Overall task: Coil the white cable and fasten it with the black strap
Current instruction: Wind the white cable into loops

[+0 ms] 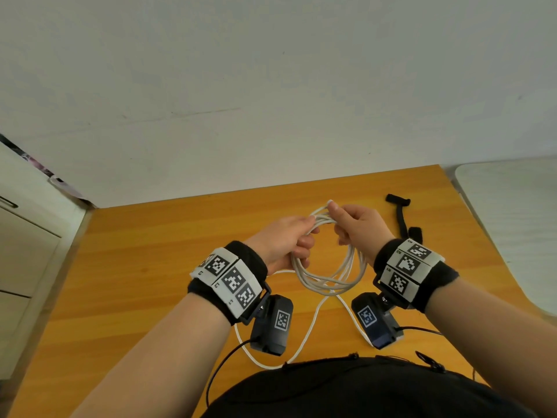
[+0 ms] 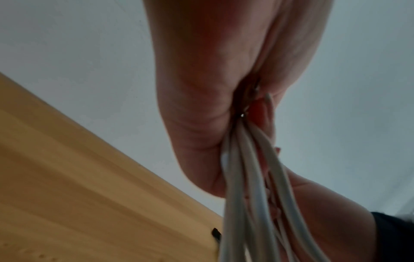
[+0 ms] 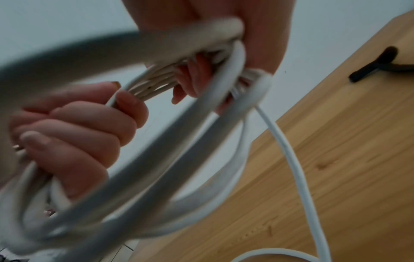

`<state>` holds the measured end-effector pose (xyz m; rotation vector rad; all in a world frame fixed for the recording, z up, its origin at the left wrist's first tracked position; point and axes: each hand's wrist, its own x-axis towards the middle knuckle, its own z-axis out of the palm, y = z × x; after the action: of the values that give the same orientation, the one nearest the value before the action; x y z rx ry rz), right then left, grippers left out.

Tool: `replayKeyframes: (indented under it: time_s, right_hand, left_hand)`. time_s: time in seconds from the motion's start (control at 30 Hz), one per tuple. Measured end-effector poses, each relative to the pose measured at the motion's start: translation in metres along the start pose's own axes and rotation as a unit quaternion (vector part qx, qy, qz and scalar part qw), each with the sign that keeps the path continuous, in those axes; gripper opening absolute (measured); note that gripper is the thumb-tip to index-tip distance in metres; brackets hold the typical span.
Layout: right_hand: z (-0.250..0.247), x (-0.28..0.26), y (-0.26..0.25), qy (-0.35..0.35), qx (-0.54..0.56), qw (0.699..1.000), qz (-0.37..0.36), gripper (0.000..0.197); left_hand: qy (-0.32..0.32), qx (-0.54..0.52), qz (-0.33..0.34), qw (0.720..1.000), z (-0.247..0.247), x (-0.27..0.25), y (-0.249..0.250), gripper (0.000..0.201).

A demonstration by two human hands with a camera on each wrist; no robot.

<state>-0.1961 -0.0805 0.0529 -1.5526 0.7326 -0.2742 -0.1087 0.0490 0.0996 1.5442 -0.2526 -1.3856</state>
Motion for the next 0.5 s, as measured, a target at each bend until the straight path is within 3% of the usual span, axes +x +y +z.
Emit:
replayKeyframes:
  time_s: [0.17, 0.3, 0.5]
  right_hand:
    - [-0.0020, -0.0017, 0.0006, -0.015, 0.007, 1.000, 0.013, 0.041]
    - [-0.0015, -0.0007, -0.0025, -0.013, 0.026, 1.000, 0.011, 0.036]
    - [0.0005, 0.0017, -0.0029, -0.023, 0.017, 1.000, -0.007, 0.034]
  left_hand:
    - [0.016, 0.031, 0.029, 0.999, 0.0003, -0.0013, 0.0010, 0.029]
    - [-0.007, 0.033, 0.014, 0.999, -0.0029, -0.0016, 0.0035, 0.052]
    - [-0.030, -0.006, -0.003, 1.000, -0.0067, -0.0034, 0.0030, 0.043]
